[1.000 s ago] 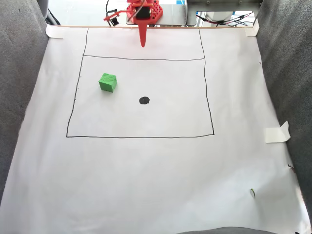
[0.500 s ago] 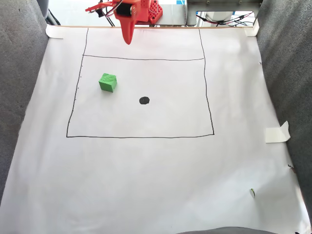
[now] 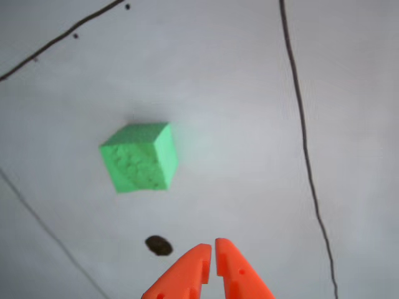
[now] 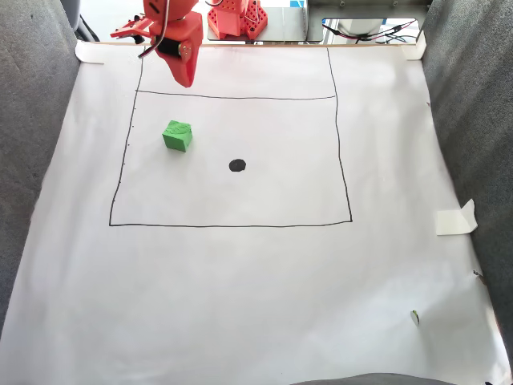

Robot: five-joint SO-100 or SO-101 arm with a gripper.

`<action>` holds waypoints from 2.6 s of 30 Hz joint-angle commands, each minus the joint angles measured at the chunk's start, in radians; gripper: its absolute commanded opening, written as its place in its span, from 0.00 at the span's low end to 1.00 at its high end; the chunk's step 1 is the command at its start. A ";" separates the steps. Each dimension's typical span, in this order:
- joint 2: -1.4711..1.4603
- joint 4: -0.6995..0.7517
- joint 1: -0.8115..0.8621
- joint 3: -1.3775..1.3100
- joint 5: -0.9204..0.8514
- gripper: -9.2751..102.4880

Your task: Grasp the colored block, Place it on the black dot, and then return the arm to the default position.

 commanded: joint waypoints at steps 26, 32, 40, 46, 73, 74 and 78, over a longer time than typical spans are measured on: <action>-0.327 -0.038 0.017 -0.374 -0.120 0.09; -0.336 -0.029 0.025 -0.374 -0.150 0.25; -0.341 0.043 0.005 -0.374 -0.183 0.33; -0.356 0.071 0.002 -0.371 -0.196 0.43; -0.486 0.021 0.002 -0.374 -0.215 0.45; -0.488 0.017 0.002 -0.374 -0.212 0.45; -0.495 0.006 0.005 -0.374 -0.212 0.45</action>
